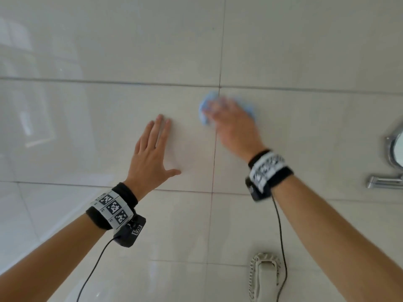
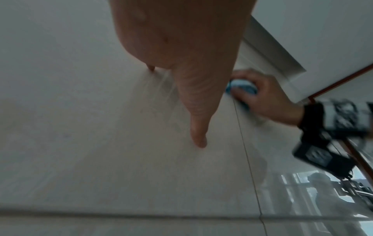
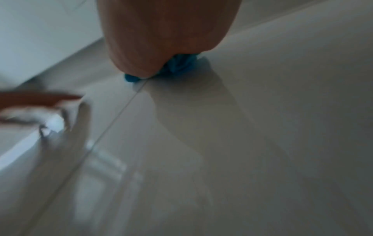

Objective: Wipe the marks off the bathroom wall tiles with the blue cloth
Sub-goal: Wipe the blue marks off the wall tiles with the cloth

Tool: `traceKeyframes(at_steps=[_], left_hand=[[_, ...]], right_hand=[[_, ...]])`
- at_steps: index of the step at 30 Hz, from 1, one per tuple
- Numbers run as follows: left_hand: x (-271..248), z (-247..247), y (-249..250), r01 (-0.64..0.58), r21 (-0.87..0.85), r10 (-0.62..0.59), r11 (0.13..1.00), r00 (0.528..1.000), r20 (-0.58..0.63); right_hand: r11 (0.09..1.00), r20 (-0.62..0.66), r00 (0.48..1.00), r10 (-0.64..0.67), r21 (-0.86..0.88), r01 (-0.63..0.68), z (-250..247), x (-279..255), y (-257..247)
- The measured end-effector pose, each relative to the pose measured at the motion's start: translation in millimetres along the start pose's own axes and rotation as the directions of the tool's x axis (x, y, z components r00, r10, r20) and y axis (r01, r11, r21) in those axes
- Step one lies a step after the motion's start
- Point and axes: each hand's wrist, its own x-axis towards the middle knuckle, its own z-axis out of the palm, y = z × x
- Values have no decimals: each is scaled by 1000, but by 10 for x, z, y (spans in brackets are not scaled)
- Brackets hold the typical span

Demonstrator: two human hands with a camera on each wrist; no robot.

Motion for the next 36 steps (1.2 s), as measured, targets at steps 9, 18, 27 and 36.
traceKeyframes(at_steps=[9, 18, 27, 36], left_hand=[[466, -435, -280, 68, 18, -66, 998, 992, -107], [345, -625, -1129, 132, 11, -130, 991, 987, -96], [188, -917, -2096, 205, -17, -206, 979, 977, -62], [544, -876, -1720, -29, -74, 20, 997, 993, -112]], right_hand=[[983, -392, 901, 183, 44, -181, -194, 1686, 130], [988, -96, 984, -152, -12, 152, 675, 1412, -844], [951, -481, 827, 291, 48, -307, 511, 2699, -986], [967, -447, 859, 250, 70, -245, 329, 2207, -866]])
